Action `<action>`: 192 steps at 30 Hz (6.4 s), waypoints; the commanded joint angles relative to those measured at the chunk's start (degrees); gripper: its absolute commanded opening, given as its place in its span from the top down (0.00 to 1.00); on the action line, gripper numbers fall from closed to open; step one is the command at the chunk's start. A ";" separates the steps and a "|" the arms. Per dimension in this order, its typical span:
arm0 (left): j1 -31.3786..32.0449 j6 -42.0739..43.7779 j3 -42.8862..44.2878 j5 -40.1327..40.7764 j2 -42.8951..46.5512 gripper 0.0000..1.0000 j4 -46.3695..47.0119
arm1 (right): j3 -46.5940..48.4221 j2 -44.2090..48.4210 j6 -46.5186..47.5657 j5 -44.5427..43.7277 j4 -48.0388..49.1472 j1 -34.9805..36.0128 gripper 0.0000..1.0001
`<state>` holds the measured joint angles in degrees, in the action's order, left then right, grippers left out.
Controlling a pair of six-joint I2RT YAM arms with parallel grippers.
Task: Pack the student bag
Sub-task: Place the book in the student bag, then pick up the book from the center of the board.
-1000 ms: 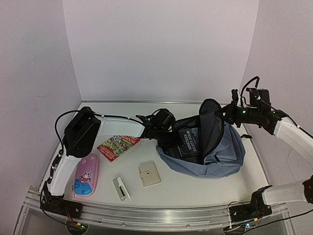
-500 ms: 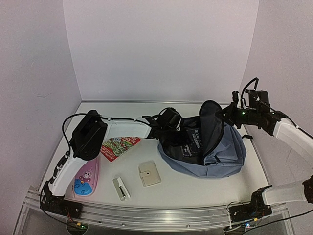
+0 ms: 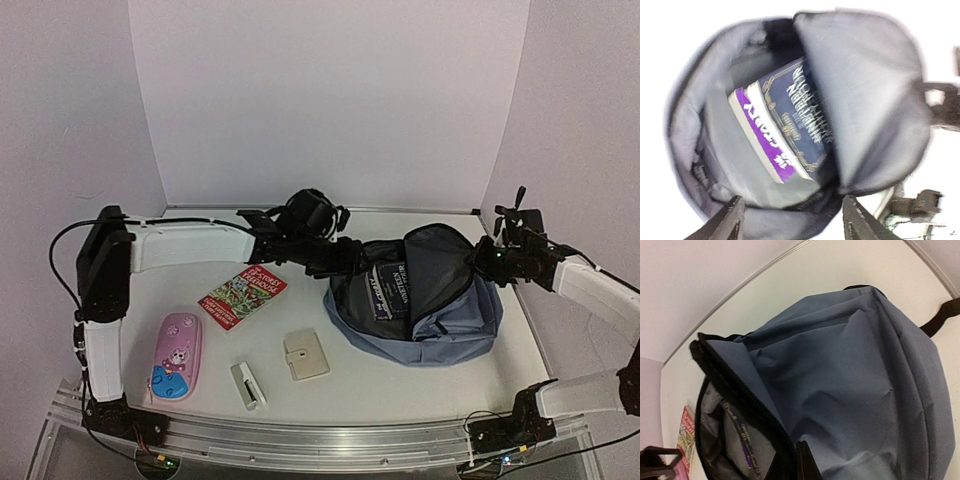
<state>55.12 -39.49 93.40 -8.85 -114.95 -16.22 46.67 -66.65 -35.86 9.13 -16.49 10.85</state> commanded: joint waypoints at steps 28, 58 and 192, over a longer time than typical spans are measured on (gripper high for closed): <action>-34.41 13.50 -27.51 -4.03 20.56 0.15 -10.84 | 12.84 5.93 12.31 10.29 -10.89 -2.64 0.02; -34.98 12.69 -26.91 -5.52 7.95 0.17 -11.92 | 21.21 -24.41 -12.55 5.77 21.02 40.21 0.02; -28.75 21.67 -18.73 -49.77 38.75 0.58 -35.74 | 33.88 -35.10 12.54 49.13 27.18 41.97 1.00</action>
<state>26.08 -20.27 74.24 -56.11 -76.34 -51.07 77.87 -103.85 -24.81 56.11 8.30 52.56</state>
